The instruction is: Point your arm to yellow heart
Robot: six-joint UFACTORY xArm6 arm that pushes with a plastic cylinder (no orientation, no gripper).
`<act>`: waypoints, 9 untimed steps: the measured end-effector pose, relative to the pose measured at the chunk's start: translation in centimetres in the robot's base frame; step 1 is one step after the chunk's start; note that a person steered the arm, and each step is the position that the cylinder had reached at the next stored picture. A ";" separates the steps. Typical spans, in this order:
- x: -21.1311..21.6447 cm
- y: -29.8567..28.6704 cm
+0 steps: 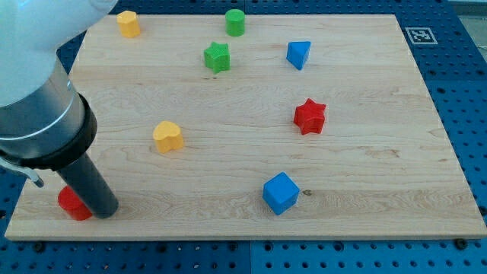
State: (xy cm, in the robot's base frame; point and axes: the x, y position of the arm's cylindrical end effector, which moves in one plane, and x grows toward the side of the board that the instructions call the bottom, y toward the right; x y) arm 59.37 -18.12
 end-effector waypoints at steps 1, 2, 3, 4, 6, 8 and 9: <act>0.0 0.2; 0.0 6.5; 0.0 7.8; 0.0 7.8; -0.1 7.8; -0.9 7.8; -3.4 7.8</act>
State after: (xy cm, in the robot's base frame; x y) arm 56.00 -10.28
